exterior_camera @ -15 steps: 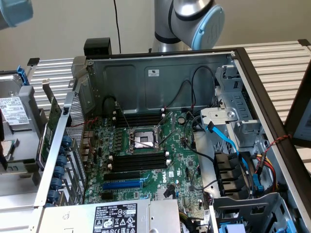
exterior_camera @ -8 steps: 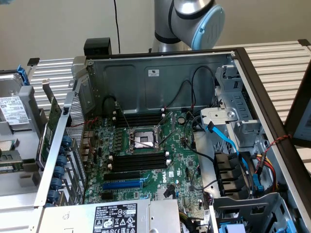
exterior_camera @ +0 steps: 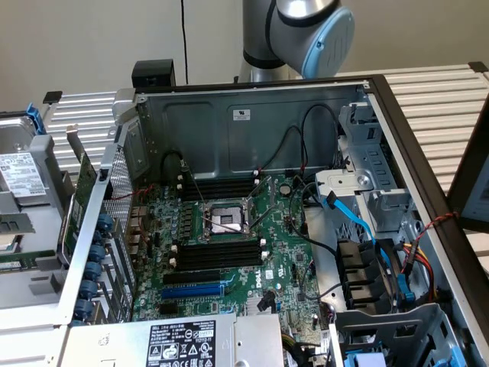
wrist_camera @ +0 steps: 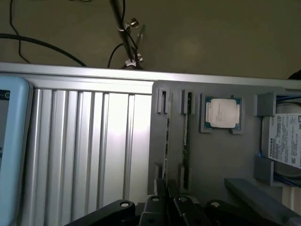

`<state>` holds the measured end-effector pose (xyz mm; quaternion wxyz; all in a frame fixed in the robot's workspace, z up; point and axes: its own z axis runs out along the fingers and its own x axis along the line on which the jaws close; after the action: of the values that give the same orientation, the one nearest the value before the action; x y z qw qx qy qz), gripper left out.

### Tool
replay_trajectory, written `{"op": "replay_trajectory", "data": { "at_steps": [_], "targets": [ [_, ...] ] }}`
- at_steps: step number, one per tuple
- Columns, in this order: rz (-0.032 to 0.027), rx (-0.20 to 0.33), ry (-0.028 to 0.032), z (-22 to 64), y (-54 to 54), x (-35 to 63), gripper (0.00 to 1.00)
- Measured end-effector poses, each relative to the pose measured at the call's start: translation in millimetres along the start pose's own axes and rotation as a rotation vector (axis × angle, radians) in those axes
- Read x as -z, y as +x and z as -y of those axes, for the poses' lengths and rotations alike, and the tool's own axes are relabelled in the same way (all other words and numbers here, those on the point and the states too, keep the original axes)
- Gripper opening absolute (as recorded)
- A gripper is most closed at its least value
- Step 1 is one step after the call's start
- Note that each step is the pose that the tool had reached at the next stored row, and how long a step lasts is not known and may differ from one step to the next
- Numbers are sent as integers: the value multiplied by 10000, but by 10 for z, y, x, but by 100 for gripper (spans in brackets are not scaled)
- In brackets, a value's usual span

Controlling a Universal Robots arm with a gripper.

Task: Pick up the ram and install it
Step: 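Pick up the ram and move it above insertion slot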

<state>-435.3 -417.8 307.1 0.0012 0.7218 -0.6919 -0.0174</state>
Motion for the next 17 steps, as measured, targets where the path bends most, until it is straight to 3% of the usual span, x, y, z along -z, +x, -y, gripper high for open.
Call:
{"op": "replay_trajectory", "data": {
  "at_steps": [9, 17],
  "targets": [
    [1, -1, -9, 251, 45, 415, 13],
    [14, -2, -31, 579, 98, 789, 13]
  ]
}}
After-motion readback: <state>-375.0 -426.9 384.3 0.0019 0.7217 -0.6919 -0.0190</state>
